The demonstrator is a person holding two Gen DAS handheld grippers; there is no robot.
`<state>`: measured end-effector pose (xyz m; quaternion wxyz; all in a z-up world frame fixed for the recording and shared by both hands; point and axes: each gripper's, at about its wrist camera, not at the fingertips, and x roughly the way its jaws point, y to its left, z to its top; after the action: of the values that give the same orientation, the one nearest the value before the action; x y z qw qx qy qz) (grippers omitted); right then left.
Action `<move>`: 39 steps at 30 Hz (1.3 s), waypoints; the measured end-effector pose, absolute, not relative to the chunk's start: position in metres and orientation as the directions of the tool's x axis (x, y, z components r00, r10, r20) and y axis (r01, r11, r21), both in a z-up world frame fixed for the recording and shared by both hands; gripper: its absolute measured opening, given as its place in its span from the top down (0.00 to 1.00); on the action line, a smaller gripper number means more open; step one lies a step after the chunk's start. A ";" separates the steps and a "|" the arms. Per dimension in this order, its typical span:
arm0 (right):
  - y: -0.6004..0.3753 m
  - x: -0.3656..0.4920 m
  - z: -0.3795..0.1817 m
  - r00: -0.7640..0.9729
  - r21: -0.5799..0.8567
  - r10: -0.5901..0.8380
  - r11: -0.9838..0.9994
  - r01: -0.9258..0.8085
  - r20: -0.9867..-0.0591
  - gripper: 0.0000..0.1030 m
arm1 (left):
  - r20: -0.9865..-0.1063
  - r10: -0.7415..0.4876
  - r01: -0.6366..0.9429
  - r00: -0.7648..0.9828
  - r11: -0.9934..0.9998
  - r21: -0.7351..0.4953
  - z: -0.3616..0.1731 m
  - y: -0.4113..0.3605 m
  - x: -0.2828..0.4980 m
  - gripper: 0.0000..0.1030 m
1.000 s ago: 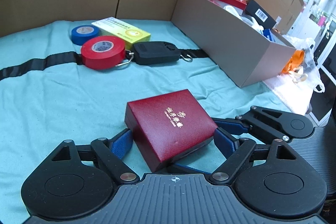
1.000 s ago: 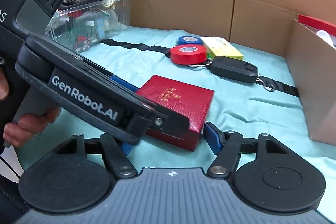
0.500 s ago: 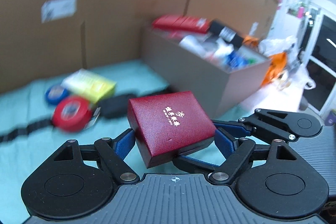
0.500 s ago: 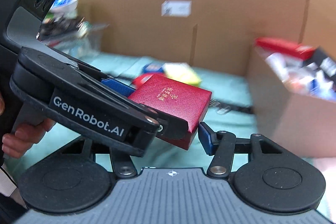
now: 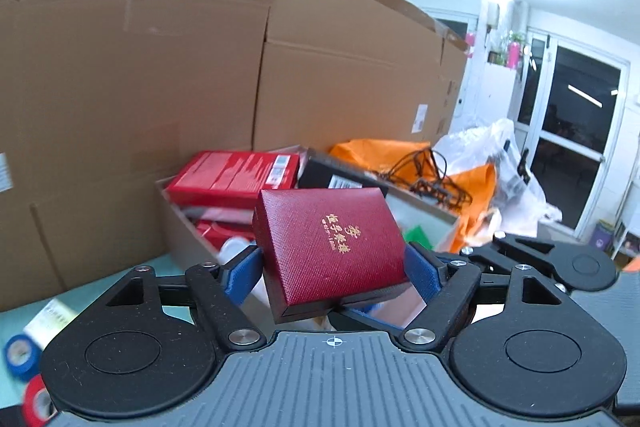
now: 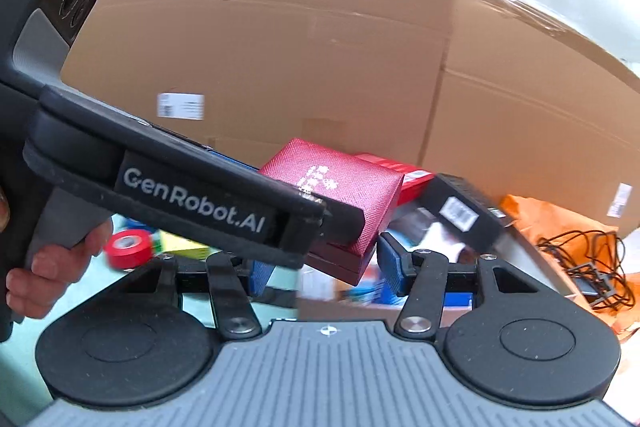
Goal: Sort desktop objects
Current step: 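Lift the red jewelry box with the left gripper toward the cardboard box, then open the left gripper to release the jewelry box inside, withdraw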
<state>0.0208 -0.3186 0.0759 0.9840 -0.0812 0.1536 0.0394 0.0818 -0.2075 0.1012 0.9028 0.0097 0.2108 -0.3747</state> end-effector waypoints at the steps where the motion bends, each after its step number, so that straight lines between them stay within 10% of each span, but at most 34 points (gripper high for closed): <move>1: -0.322 0.027 0.076 0.949 -0.146 0.046 0.985 -0.095 -0.311 0.42 | -0.389 -0.674 0.679 0.628 0.719 -0.148 0.102 -0.214 0.089 0.24; 13: -0.350 0.078 0.052 0.929 -0.104 0.033 0.992 -0.076 -0.367 0.36 | -0.449 -0.628 0.657 0.636 0.746 -0.112 0.080 -0.236 0.140 0.11; 24: -0.333 0.081 0.048 0.920 -0.151 0.023 0.985 -0.089 -0.391 0.50 | -0.459 -0.631 0.668 0.626 0.737 -0.102 0.076 -0.245 0.135 0.05; 30: -0.336 0.082 0.045 0.918 -0.123 0.024 0.989 -0.078 -0.395 0.43 | -0.473 -0.613 0.638 0.634 0.759 -0.129 0.072 -0.242 0.137 0.00; 39: -0.324 0.056 0.054 0.954 -0.183 -0.037 0.983 -0.018 -0.296 0.02 | -0.474 -0.597 0.602 0.648 0.782 -0.163 0.077 -0.227 0.121 0.00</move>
<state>0.0561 -0.3235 0.0542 0.9843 -0.0921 0.1508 -0.0048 0.1214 -0.2274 0.0771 0.9076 0.0047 0.2593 -0.3301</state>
